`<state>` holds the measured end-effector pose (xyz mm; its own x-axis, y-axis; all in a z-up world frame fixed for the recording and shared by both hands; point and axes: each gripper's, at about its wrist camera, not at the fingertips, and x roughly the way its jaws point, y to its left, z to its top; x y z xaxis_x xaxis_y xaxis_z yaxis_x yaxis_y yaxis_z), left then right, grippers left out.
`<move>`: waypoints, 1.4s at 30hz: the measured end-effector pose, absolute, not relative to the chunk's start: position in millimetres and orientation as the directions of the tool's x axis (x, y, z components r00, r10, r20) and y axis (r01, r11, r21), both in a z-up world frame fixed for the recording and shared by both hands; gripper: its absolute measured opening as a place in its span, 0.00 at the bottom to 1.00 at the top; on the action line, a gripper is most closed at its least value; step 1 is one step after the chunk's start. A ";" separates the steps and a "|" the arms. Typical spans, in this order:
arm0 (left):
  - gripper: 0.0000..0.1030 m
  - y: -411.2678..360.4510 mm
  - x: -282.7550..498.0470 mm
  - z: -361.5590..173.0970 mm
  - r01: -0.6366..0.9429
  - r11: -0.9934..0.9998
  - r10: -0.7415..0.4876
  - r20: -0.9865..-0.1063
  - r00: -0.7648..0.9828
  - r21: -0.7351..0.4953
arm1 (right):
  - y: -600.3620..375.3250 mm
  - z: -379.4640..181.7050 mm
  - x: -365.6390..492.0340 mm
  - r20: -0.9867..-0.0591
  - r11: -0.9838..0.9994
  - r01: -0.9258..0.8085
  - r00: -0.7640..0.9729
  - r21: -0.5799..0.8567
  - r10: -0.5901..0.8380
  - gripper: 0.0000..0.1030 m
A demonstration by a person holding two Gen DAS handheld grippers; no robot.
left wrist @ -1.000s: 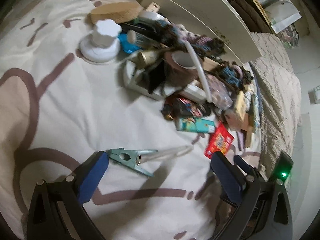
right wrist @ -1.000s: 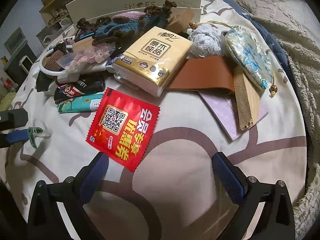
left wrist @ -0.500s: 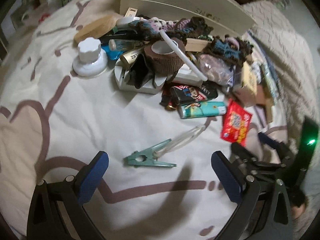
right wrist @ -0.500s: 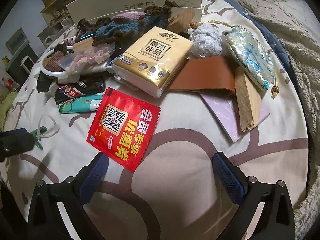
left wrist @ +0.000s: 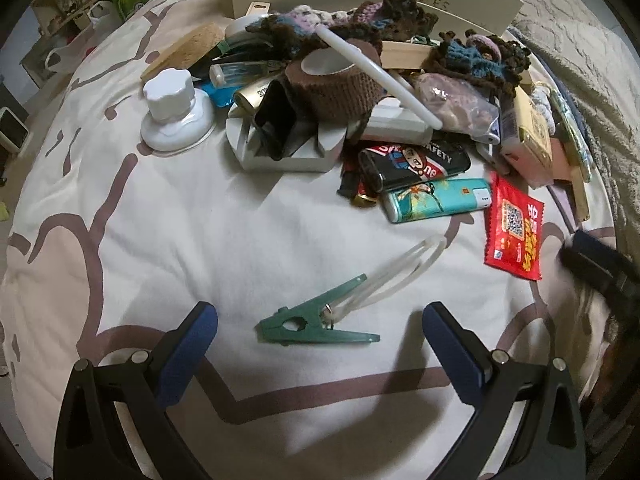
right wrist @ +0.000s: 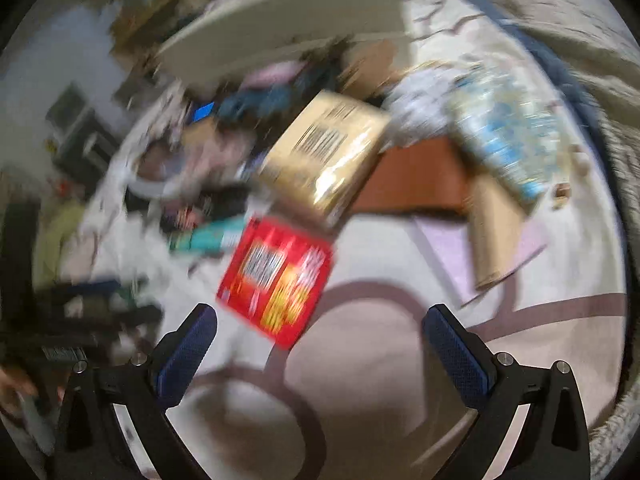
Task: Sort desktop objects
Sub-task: 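Lower the right tool onto the red packet while the left tool lowers onto the clothespin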
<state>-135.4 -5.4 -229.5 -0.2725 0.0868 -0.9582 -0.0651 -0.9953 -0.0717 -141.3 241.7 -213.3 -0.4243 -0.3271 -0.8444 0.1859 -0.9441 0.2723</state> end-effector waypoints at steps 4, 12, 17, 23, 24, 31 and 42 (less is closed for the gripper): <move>1.00 -6.8 -136.7 -229.4 -0.056 -0.998 0.032 -0.960 -0.277 -0.017 | 262.6 -218.4 -151.8 -0.855 -0.964 0.030 -0.455 0.266 -0.250 1.00; 1.00 -9.5 -138.3 -230.6 -0.056 -0.998 0.019 -0.961 -0.274 -0.004 | 214.9 -229.2 -136.5 -0.875 -0.978 0.087 -0.438 0.187 -0.206 1.00; 1.00 -15.1 -136.6 -229.3 -0.052 -0.999 0.025 -0.959 -0.282 -0.011 | 197.1 -233.4 -136.1 -0.880 -0.984 0.070 -0.441 0.162 -0.176 1.00; 1.00 -21.9 -136.4 -230.6 -0.053 -0.999 0.012 -0.960 -0.281 0.004 | 179.9 -238.4 -129.9 -0.880 -0.987 0.090 -0.447 0.135 -0.161 1.00; 1.00 -22.7 -136.3 -230.6 -0.054 -0.999 0.011 -0.959 -0.282 0.005 | 174.1 -241.2 -127.2 -0.882 -0.990 0.098 -0.452 0.100 -0.134 1.00; 1.00 -33.4 -135.5 -231.1 -0.051 -0.999 0.022 -0.959 -0.282 -0.008 | 183.5 -246.4 -140.6 -0.882 -0.994 0.103 -0.464 0.042 -0.085 1.00; 1.00 -52.3 -135.4 -236.7 -0.017 -1.000 0.027 -0.955 -0.296 -0.023 | 228.6 -245.9 -123.8 -0.885 -0.996 0.043 -0.456 0.082 -0.092 1.00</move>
